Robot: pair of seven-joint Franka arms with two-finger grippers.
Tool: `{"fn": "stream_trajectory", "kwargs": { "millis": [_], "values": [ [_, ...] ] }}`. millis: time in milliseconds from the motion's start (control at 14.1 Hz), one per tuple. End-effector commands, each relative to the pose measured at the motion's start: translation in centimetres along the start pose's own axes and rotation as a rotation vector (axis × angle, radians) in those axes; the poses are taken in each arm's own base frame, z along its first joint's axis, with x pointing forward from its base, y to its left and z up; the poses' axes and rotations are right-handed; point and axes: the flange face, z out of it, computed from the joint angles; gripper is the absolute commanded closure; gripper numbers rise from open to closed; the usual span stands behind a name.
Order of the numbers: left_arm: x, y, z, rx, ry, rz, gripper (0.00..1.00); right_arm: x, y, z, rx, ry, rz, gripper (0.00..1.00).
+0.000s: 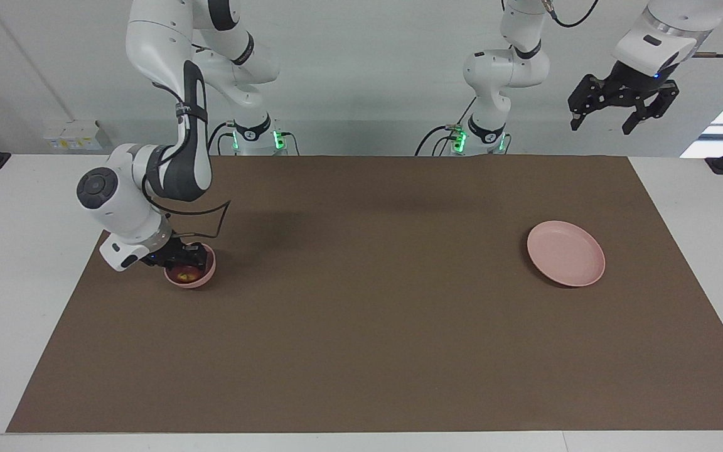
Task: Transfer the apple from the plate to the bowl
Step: 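Lower the apple into the bowl while the left gripper withdraws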
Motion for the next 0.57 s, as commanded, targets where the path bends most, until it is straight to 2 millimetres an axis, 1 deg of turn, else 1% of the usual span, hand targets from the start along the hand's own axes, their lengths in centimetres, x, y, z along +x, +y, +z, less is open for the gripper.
{"fn": "stream_trajectory", "kwargs": {
  "millis": [0, 71, 142, 284, 496],
  "values": [
    [-1.5, -0.4, -0.3, 0.001, -0.013, -0.007, 0.0, 0.0, -0.1, 0.1, -0.011, 0.01, 0.007, 1.0],
    [-1.7, -0.7, -0.4, 0.002, -0.013, -0.012, 0.0, 0.0, -0.3, 0.1, -0.011, 0.008, 0.017, 0.9],
    [-1.8, -0.9, -0.5, 0.002, -0.011, -0.016, 0.0, 0.0, -0.3, 0.2, -0.011, 0.008, 0.017, 0.86],
    [-1.8, -1.3, -0.5, 0.001, -0.013, -0.026, 0.0, 0.0, -0.3, 0.2, -0.011, 0.007, 0.017, 0.68],
    [-1.9, -2.2, -0.3, -0.002, -0.019, -0.045, 0.0, 0.0, -0.3, 0.2, -0.011, 0.007, 0.018, 0.54]
  ]
}}
